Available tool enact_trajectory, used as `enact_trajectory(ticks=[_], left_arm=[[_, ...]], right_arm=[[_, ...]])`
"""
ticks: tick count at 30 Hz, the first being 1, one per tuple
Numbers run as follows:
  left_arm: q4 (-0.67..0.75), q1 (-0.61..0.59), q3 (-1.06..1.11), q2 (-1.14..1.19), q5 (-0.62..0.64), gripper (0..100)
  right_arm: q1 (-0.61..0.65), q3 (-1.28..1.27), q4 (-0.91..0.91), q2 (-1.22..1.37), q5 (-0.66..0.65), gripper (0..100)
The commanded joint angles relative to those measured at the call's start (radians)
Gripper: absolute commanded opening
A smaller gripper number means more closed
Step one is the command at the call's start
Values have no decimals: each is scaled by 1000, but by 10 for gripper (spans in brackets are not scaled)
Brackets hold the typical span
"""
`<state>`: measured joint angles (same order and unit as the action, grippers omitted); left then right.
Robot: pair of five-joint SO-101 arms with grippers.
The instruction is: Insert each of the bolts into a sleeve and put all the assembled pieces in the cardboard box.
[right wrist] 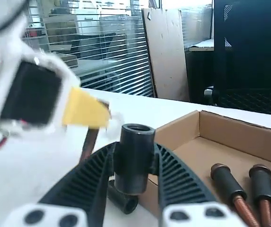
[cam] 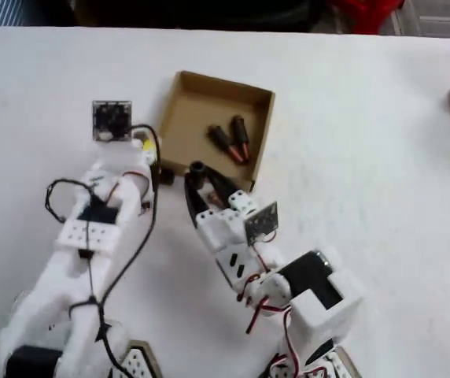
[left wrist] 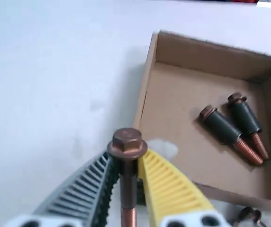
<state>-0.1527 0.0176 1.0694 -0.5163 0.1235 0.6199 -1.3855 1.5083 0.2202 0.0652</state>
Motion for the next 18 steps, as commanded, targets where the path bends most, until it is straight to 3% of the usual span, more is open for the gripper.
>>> enact_trajectory(ticks=[1,7,10,14,18], left_arm=[[28,48,37,-205,-12,22],[34,196,173,-447,-14,23],[112,248,245,-533,-14,23],[221,268,321,-613,-14,23],[221,265,322,-662,-14,23]], right_arm=[[7,26,25,-1,-14,17],[8,25,25,1,-14,17],[12,25,24,1,-14,17],[24,21,24,2,-14,17],[19,21,24,2,-14,17]])
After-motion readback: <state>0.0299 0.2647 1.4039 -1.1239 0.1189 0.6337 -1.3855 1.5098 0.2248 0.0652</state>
